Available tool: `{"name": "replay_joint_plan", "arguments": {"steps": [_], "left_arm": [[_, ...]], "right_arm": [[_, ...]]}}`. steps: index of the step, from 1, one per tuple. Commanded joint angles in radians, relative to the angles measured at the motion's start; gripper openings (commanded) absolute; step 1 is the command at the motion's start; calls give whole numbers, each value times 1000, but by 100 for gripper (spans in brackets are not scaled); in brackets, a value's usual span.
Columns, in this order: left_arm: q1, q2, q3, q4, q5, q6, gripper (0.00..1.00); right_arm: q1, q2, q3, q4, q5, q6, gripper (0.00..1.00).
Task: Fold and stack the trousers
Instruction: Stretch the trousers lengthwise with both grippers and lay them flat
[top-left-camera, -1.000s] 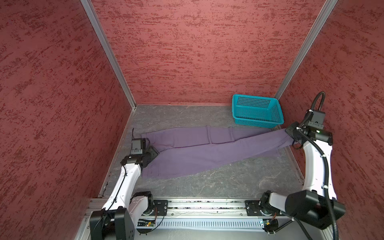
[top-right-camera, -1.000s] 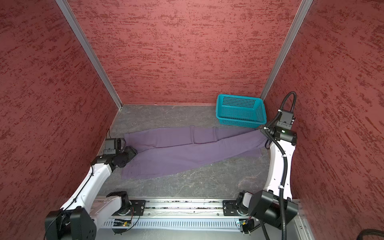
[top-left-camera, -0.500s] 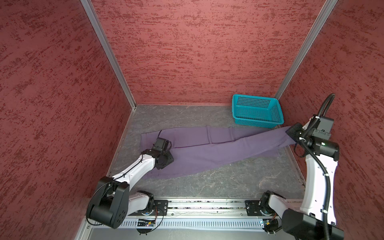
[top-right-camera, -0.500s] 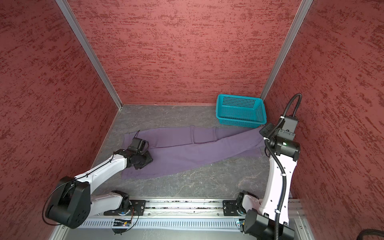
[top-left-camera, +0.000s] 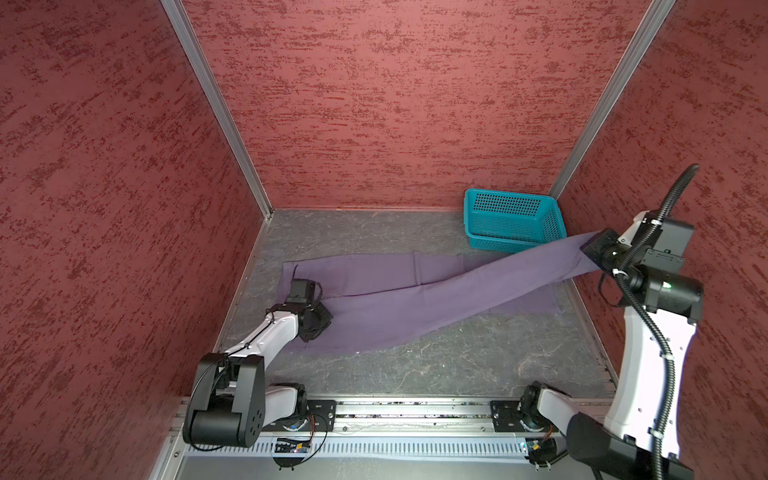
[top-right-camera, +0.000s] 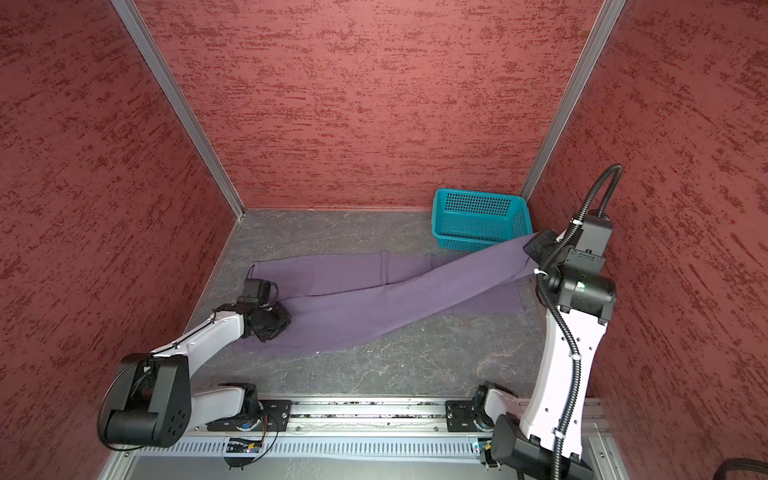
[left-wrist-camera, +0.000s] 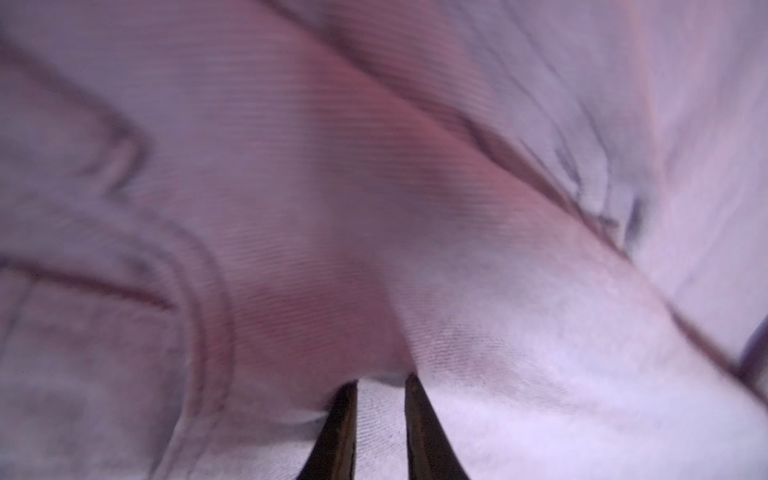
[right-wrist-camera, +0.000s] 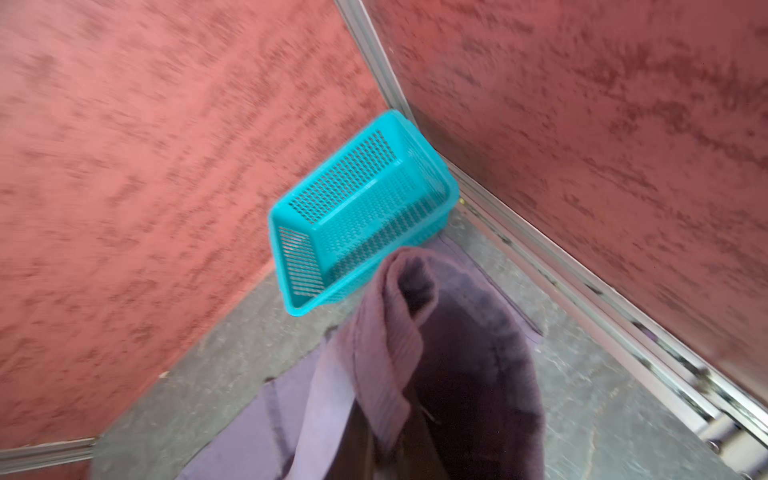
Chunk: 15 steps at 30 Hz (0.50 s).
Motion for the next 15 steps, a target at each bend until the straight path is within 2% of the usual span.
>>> {"name": "replay_joint_plan", "arguments": {"steps": [1, 4, 7, 9, 13, 14, 15], "left_arm": [[76, 26, -41, -12, 30, 40, 23], [128, 61, -35, 0, 60, 37, 22], [201, 79, -19, 1, 95, 63, 22], [261, 79, -5, -13, 118, 92, 22], [404, 58, 11, -46, 130, 152, 21], [433, 46, 8, -53, 127, 155, 19], [463, 21, 0, -59, 117, 150, 17]], "right_arm": [[1, -32, 86, -13, -51, 45, 0], [2, -49, 121, -41, -85, 68, 0], [1, -83, 83, -64, -107, 75, 0], [1, -125, 6, -68, -100, 69, 0], [2, -215, -245, -61, -63, 61, 0], [2, -233, -301, -62, -57, 56, 2], [1, -251, -360, -64, -33, 49, 15]]}}
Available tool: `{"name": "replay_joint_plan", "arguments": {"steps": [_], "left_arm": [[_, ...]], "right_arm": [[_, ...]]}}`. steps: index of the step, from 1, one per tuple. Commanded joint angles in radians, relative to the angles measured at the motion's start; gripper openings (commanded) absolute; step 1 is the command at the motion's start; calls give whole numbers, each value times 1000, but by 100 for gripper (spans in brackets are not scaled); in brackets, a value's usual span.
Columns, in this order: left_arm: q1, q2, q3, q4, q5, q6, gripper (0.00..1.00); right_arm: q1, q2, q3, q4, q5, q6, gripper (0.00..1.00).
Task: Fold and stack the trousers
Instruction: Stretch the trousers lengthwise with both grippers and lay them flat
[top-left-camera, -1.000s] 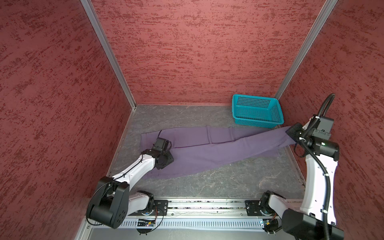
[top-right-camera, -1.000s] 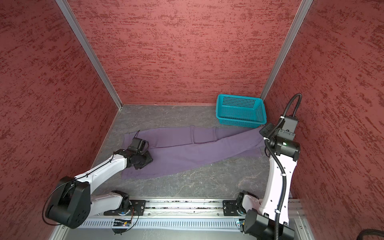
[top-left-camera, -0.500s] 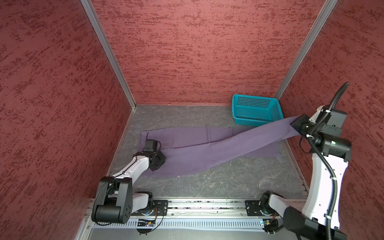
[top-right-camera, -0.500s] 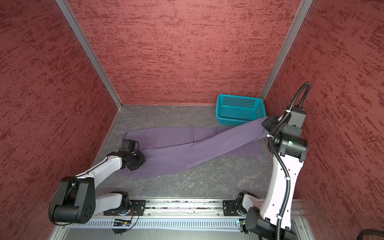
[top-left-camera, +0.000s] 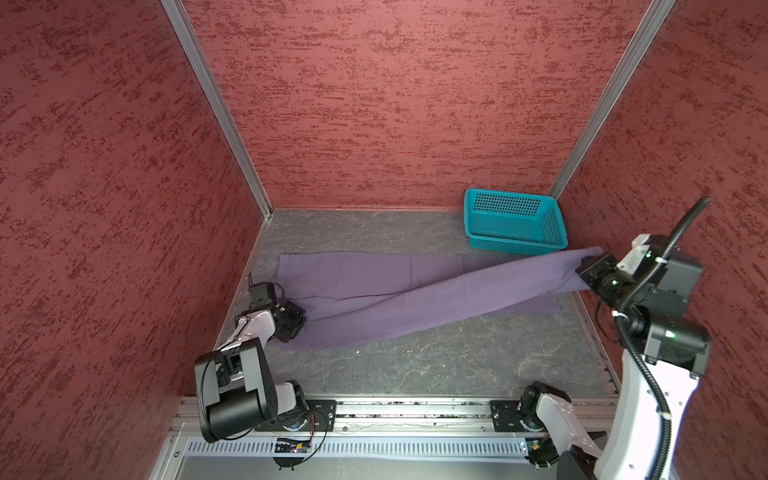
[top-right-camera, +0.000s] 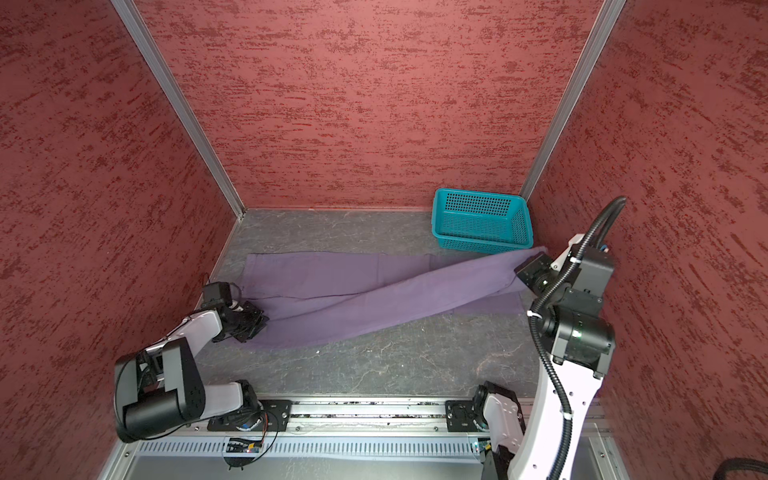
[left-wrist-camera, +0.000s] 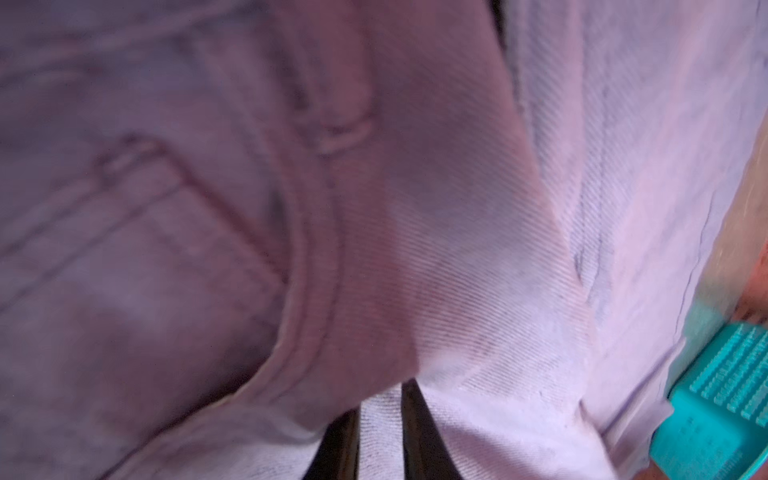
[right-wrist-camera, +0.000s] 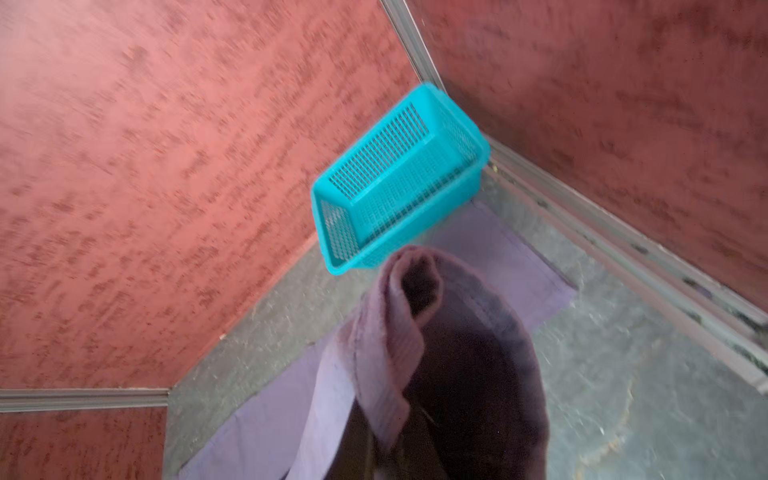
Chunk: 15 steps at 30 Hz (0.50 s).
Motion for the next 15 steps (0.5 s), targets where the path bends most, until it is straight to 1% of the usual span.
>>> {"name": "replay_joint_plan", "arguments": {"steps": [1, 2, 3, 4, 5, 6, 8, 10, 12, 13, 14, 15], "left_arm": [[84, -56, -22, -69, -74, 41, 16], [95, -94, -27, -73, -94, 38, 16], [98, -135, -26, -88, -121, 37, 16], [95, -176, -19, -106, -143, 37, 16], [90, -208, -11, -127, -154, 37, 17], [77, -245, -3, -149, -168, 36, 18], [28, -303, 7, -180, -191, 27, 19], [-64, -346, 14, -203, -222, 11, 21], [-177, -365, 17, -223, -250, -22, 21], [-225, -368, 18, -222, -254, -37, 21], [-280, -365, 17, -214, -252, -50, 22], [-338, -359, 15, -197, -249, -63, 22]], "right_arm": [[0, -32, -161, -9, 97, -18, 32], [-1, -40, -195, -4, 138, -27, 44], [-1, -39, -222, -2, 169, -37, 53], [0, -35, -236, 2, 183, -44, 57], [-1, -28, -244, 8, 185, -47, 58], [0, -23, -252, 18, 181, -49, 59], [0, -9, -260, 34, 162, -47, 56], [4, 6, -271, 37, 136, -46, 55], [19, 7, -283, 36, 135, -45, 54], [27, 5, -289, 39, 138, -45, 51], [41, 5, -298, 43, 135, -46, 44], [58, 12, -308, 47, 126, -47, 35]]}}
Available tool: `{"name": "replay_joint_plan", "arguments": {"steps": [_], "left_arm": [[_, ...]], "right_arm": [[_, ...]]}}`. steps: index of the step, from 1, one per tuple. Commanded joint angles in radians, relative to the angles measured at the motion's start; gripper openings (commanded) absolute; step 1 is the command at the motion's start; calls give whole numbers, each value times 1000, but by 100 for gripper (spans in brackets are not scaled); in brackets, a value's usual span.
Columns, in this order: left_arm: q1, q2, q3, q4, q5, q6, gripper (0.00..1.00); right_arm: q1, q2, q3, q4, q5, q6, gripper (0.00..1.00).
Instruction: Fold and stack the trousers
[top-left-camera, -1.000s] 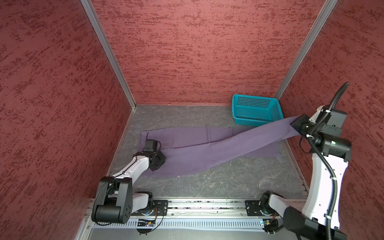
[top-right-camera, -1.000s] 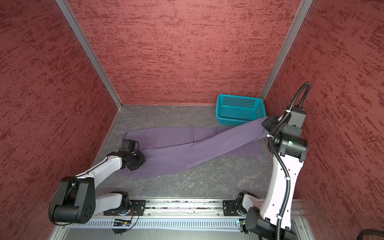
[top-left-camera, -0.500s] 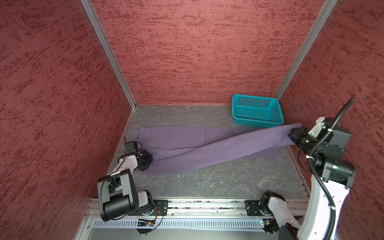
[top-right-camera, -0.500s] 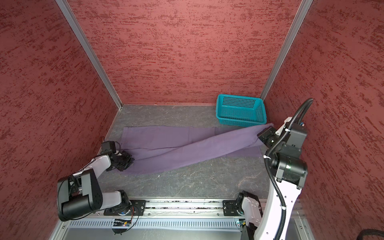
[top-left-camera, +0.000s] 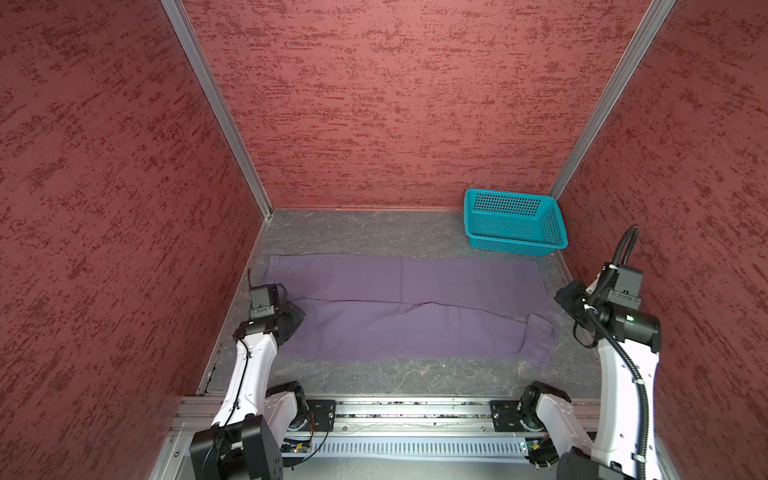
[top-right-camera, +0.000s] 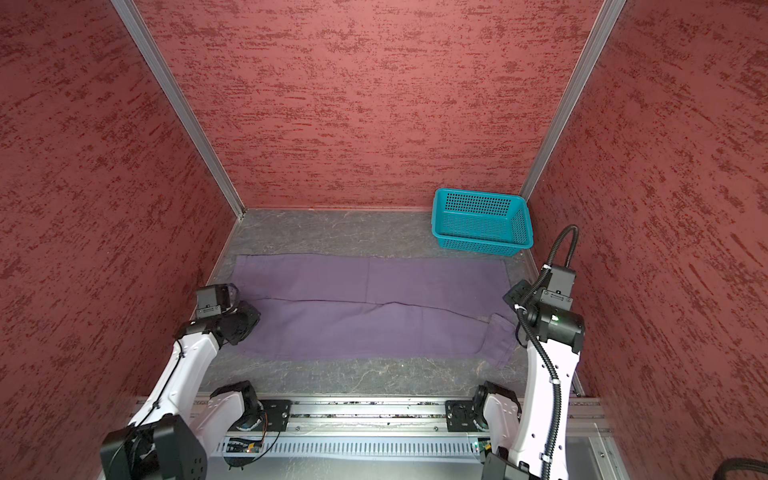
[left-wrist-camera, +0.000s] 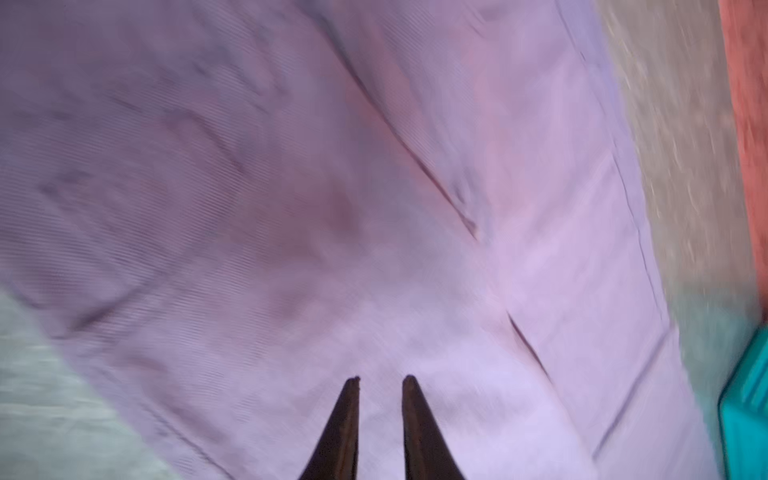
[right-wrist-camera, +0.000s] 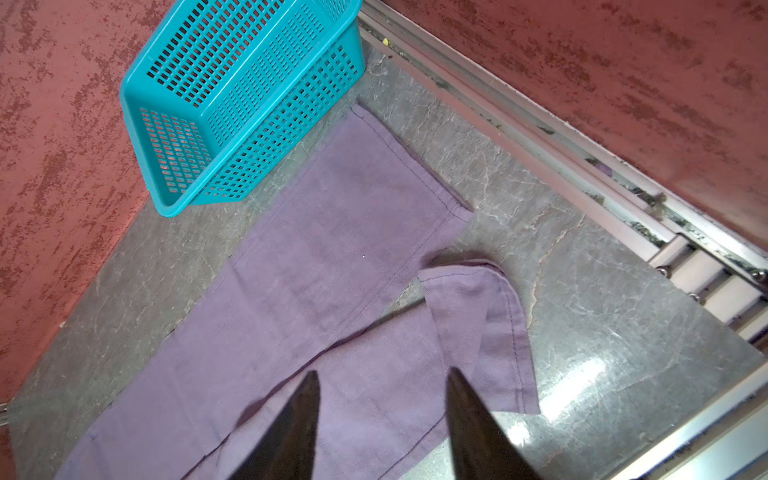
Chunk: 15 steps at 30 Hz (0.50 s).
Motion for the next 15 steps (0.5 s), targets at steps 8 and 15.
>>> {"name": "replay_joint_plan", "arguments": {"steps": [8, 15], "left_arm": [[-564, 281, 133, 119, -33, -135, 21], [-886, 578, 380, 82, -61, -33, 50]], "right_arm": [[376, 135, -190, 110, 82, 106, 0], [422, 246, -174, 93, 118, 47, 3]]}}
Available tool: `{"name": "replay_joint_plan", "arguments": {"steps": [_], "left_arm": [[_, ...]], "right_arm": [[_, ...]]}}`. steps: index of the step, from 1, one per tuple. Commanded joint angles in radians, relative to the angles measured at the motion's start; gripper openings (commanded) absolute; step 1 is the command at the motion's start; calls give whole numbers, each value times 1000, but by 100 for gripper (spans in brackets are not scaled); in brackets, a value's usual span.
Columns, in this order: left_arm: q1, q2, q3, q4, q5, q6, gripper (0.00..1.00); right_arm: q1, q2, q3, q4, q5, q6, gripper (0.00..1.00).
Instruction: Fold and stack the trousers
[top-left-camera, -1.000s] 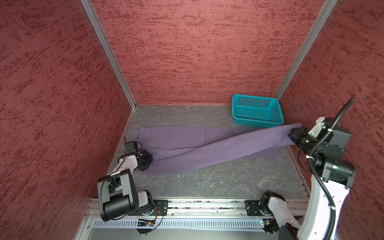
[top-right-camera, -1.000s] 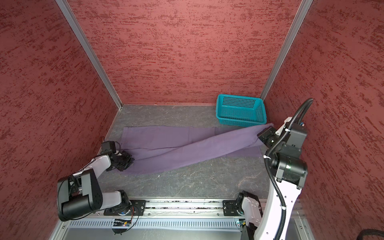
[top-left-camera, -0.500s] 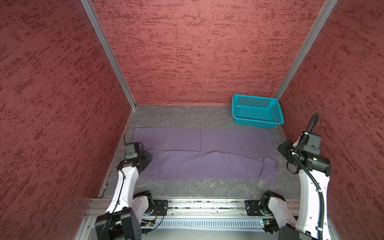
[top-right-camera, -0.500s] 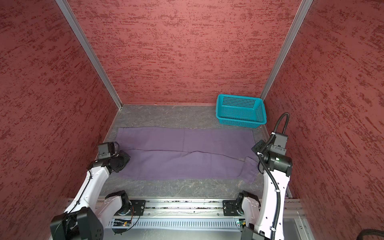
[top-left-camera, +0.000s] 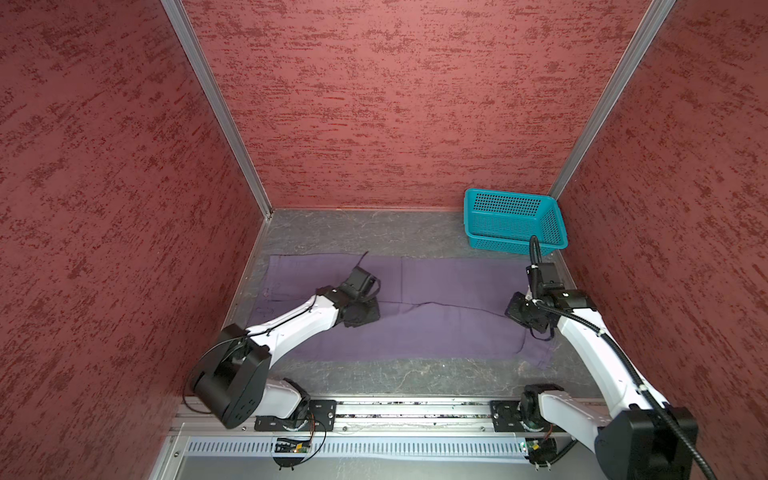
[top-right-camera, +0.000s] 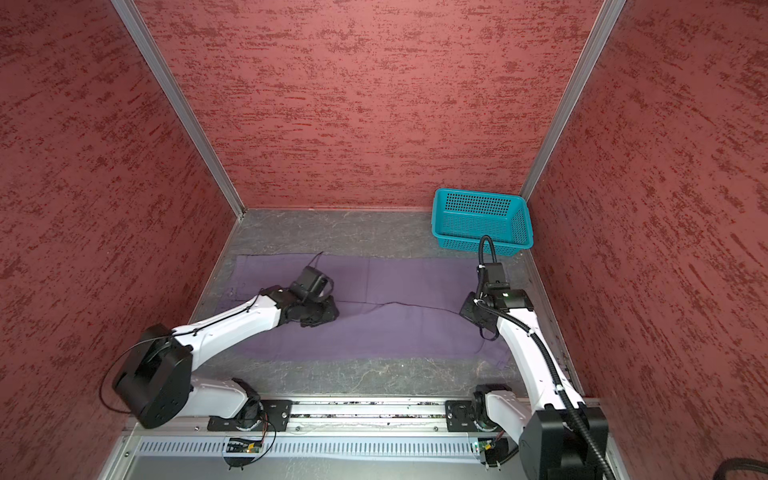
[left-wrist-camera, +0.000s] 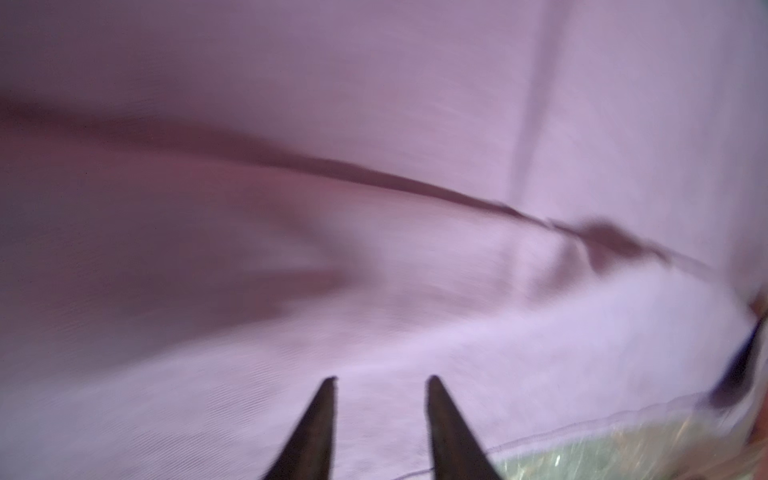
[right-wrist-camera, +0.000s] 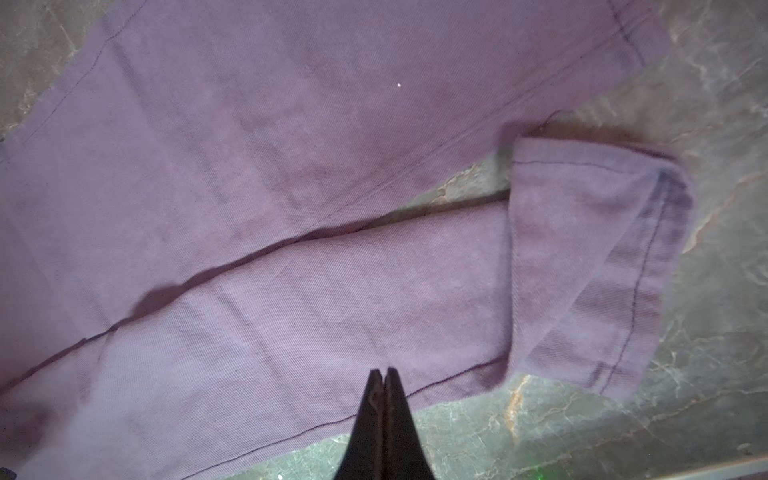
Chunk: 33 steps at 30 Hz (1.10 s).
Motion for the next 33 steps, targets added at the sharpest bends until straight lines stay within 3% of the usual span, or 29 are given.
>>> {"name": "replay_joint_plan", "arguments": {"steps": [1, 4, 11, 15, 19, 21, 24, 27, 32, 33], "left_arm": [[-61, 92, 58, -20, 8, 44, 51], [-70, 138, 47, -28, 65, 23, 56], [-93, 144, -9, -79, 108, -49, 74], [-111, 163, -39, -71, 120, -76, 75], [-119, 192, -76, -17, 143, -103, 75], [-121, 209, -84, -5, 145, -102, 69], [-118, 227, -98, 14, 139, -96, 44], [-98, 250, -118, 33, 132, -91, 28], [19, 242, -163, 47, 141, -39, 1], [54, 224, -172, 45, 136, -22, 0]], "right_arm": [[19, 38, 47, -36, 78, -34, 8], [118, 77, 43, -109, 158, 30, 30], [390, 174, -54, -5, 129, 201, 58], [515, 263, -56, 63, 109, 244, 64], [573, 346, -42, 89, 108, 253, 66], [587, 378, -48, 105, 102, 252, 67], [587, 400, -74, 139, 82, 258, 68], [587, 389, -87, 137, 98, 265, 71], [586, 336, -57, 71, 123, 256, 74], [586, 332, -47, 55, 120, 254, 74]]}}
